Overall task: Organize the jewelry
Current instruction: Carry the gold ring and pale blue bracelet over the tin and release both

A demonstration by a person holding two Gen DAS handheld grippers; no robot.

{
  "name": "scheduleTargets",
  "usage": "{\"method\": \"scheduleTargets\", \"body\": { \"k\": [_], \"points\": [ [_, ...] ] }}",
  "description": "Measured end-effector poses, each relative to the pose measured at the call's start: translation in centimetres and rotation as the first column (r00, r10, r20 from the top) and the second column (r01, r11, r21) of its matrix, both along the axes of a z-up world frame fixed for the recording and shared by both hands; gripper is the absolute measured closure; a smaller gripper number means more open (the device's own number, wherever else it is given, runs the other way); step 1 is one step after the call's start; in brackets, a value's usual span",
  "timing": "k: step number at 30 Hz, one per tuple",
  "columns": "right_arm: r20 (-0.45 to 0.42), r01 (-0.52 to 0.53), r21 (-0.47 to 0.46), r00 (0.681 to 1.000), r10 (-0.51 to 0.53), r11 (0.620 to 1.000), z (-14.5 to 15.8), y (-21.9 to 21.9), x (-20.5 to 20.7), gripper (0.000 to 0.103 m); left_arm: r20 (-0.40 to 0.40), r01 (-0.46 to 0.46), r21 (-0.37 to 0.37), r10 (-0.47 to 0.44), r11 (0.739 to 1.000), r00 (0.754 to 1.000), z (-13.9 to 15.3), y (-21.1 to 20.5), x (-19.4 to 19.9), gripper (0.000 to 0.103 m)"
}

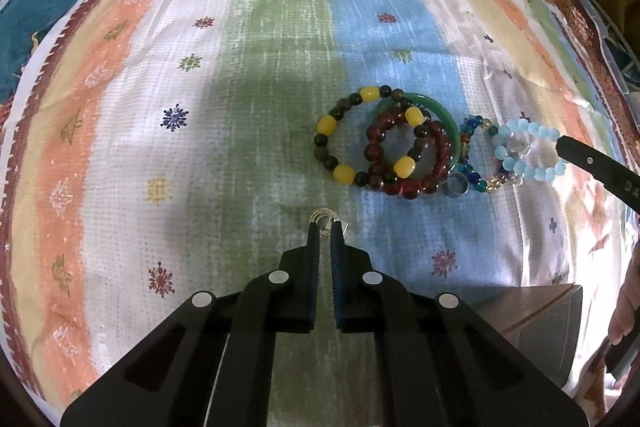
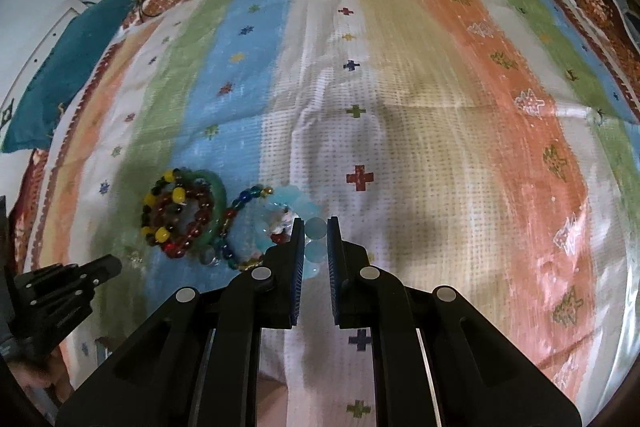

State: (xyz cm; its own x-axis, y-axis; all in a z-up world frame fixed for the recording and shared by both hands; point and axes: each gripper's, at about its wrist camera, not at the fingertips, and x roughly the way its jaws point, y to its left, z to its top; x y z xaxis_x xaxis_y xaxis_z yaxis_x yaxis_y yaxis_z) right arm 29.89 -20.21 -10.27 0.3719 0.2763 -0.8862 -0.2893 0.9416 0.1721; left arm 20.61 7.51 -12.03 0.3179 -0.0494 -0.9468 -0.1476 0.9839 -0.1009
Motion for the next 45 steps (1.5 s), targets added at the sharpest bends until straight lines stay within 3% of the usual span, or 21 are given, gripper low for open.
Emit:
{"method": "scheduleTargets", "body": {
  "k": [7,10,12,17,22,25,27,31,39,45],
  "points": [
    [0.023,-0.024,0.003,0.999,0.024,1.000,1.2,0.5,-1.0,0.091,0.004,-0.019,-0.009,0.019,1.000,1.000,0.2,0.2,0.0,0.094],
    [0.030,-0.038,0.004,0.999,0.038,0.999,1.4,0.8,-1.0,0.091,-0.011,-0.001,0.008,0.001,1.000,1.000,-0.4,-0.3,0.4,0.084],
    [0.036,-0.049,0.007,0.998,0.049,0.999,1.7,1.1,-1.1,0.091,-0.011,0.005,0.035,-0.004,0.999,1.000,-0.8,-0.7,0.8,0.068],
    [0.058,-0.070,0.008,0.996,0.070,0.998,2.5,1.4,-1.5,0.091,-0.005,0.012,0.088,-0.012,0.996,1.000,-1.3,-1.5,1.4,0.063],
    [0.065,-0.090,0.008,0.994,0.090,0.996,2.9,1.6,-1.8,0.091,-0.020,0.018,0.111,-0.016,0.994,1.000,-2.4,-2.0,1.5,0.063],
    [0.069,-0.098,0.008,0.993,0.098,0.995,3.2,1.7,-1.9,0.091,-0.014,0.003,0.083,-0.002,0.997,1.000,-2.4,-1.7,1.5,0.063],
    [0.072,-0.102,0.008,0.992,0.101,0.995,3.3,1.8,-2.1,0.091,-0.012,-0.008,0.090,0.009,0.996,1.000,-2.4,-1.4,1.4,0.075],
    [0.074,-0.110,0.006,0.991,0.109,0.994,3.5,1.9,-2.4,0.091,-0.015,-0.012,0.100,0.014,0.995,1.000,-2.4,-1.0,1.4,0.086],
    [0.081,-0.120,0.004,0.990,0.119,0.993,3.9,2.0,-2.9,0.091,-0.008,-0.014,0.064,0.014,0.998,1.000,-2.0,0.1,1.4,0.087],
    [0.103,-0.127,0.015,0.987,0.125,0.992,5.3,1.9,-4.2,0.091,0.031,-0.005,0.032,0.004,0.999,1.000,0.0,-0.5,0.2,0.087]
  ]
}}
